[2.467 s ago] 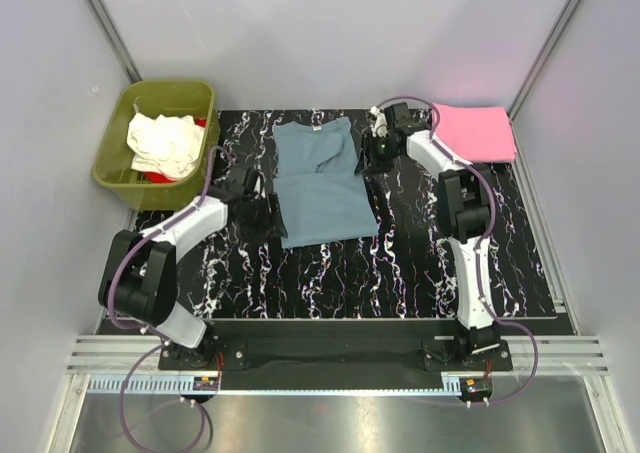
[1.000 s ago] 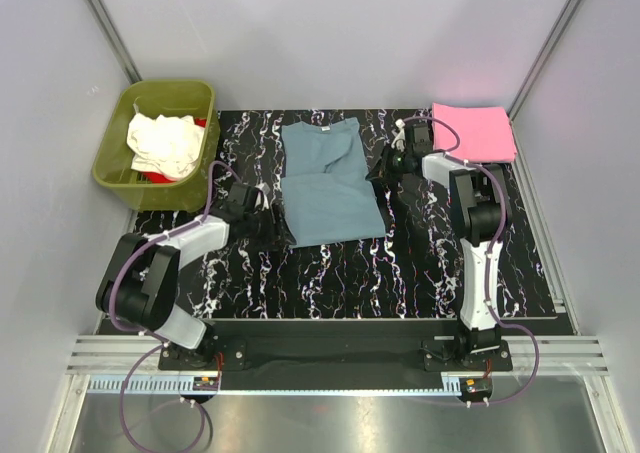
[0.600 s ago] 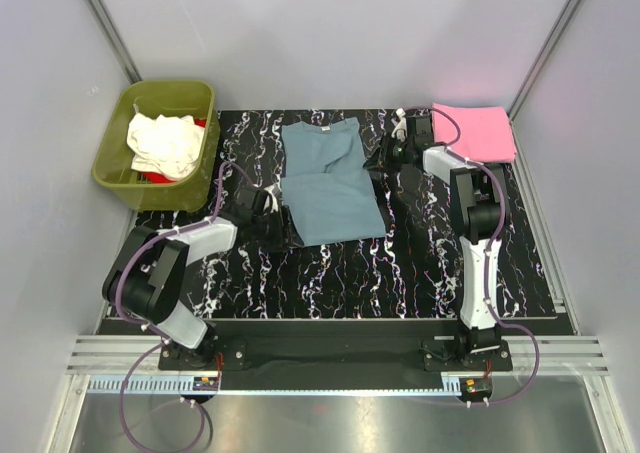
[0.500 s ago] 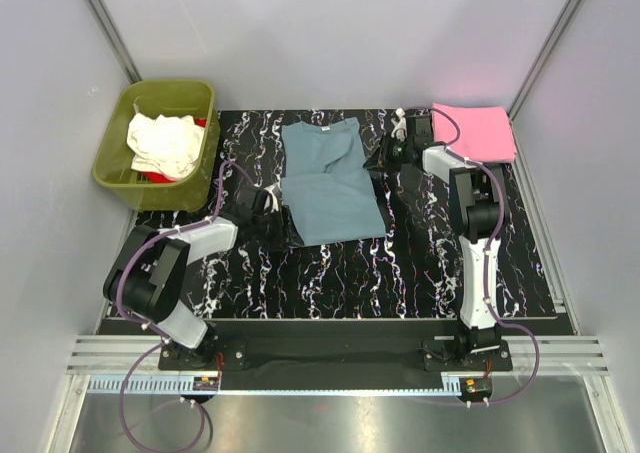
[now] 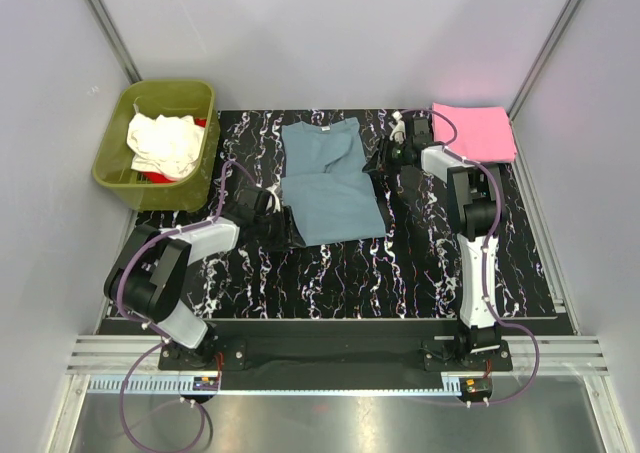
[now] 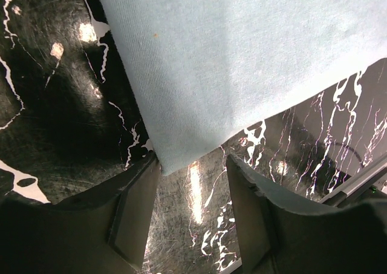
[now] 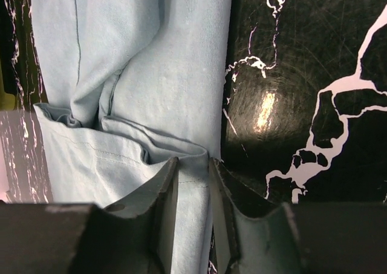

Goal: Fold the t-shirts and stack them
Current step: Fold the tshirt

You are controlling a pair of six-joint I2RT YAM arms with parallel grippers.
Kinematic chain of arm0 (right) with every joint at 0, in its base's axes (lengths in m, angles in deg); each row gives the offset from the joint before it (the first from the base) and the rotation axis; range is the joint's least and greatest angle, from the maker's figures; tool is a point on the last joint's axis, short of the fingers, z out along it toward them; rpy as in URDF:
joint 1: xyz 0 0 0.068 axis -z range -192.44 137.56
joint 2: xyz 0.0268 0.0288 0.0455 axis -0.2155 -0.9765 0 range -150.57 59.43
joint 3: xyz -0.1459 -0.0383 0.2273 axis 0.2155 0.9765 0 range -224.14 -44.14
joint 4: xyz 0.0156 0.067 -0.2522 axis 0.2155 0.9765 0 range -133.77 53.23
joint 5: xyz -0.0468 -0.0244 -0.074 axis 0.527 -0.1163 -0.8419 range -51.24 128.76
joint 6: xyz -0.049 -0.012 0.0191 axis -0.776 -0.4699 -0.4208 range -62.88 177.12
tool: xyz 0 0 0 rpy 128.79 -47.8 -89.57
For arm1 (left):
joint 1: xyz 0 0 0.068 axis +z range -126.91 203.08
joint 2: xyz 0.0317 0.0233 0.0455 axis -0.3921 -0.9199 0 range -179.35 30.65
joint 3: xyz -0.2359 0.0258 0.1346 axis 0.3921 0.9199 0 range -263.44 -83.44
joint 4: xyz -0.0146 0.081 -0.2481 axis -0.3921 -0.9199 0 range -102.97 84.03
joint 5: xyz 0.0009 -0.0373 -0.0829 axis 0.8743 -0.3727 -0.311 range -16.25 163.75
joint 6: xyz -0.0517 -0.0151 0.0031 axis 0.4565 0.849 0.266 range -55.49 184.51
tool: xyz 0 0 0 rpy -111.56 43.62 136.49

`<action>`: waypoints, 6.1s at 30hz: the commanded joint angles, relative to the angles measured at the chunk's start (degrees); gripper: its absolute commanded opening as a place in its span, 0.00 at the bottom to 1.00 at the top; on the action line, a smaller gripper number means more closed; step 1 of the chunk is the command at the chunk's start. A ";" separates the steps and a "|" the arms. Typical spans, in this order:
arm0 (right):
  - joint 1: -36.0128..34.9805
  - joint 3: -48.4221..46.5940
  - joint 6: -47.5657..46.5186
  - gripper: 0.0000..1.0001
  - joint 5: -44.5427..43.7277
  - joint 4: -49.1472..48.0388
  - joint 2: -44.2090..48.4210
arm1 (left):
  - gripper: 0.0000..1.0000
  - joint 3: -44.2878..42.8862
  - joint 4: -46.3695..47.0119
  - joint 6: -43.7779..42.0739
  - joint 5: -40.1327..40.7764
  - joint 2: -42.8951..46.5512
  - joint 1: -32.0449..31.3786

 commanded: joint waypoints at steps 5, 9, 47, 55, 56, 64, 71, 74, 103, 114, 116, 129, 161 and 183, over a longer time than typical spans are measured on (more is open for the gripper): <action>0.18 -2.31 -1.75 0.18 1.11 1.43 -0.61 | 0.53 -0.65 -3.08 0.72 3.62 0.21 -0.51; 0.35 -2.05 -1.84 0.00 -0.90 1.08 -0.09 | 0.30 -0.39 -3.25 1.07 3.62 -0.14 -0.51; 2.29 28.79 4.14 0.52 -3.11 10.75 28.12 | 0.56 2.24 -3.61 0.46 1.16 4.17 -0.51; 0.44 39.08 3.44 0.47 -2.31 7.32 31.02 | 0.47 2.69 1.31 2.22 -1.21 0.56 -0.60; 0.53 40.21 3.17 0.47 -3.27 6.88 31.37 | 0.47 2.77 1.40 2.22 -0.96 0.65 -0.51; -0.08 44.88 4.57 0.47 -1.61 3.19 32.25 | 0.09 2.16 1.06 2.57 0.80 -0.23 -0.51; -0.08 49.71 5.63 0.06 -1.96 -0.06 33.84 | 0.00 1.90 -0.26 3.09 2.73 -0.49 -0.51; -0.08 52.08 9.30 0.00 -4.07 -0.94 36.47 | 0.00 2.16 -2.10 3.45 4.49 0.91 -0.51; -6.06 70.11 21.80 0.00 -12.34 10.49 70.85 | 0.14 8.48 -11.88 6.79 5.29 22.98 -7.10; -6.06 71.95 22.42 0.00 -15.15 11.71 71.10 | 0.55 13.06 1.92 6.96 0.73 13.50 -7.19; -6.06 72.31 22.51 0.00 -15.41 11.80 71.37 | 0.55 13.14 2.98 7.14 0.80 12.52 -7.10; -6.15 72.31 23.30 0.00 -17.17 11.97 70.75 | 0.17 12.62 3.43 7.49 2.30 5.48 -7.10; -5.71 46.50 19.53 0.00 -24.64 20.50 65.95 | 0.00 -30.58 -21.53 2.40 5.03 0.06 -2.02; 4.75 1.83 11.52 0.01 -16.03 17.61 25.59 | 0.02 -67.79 7.62 10.65 -15.10 -35.10 9.16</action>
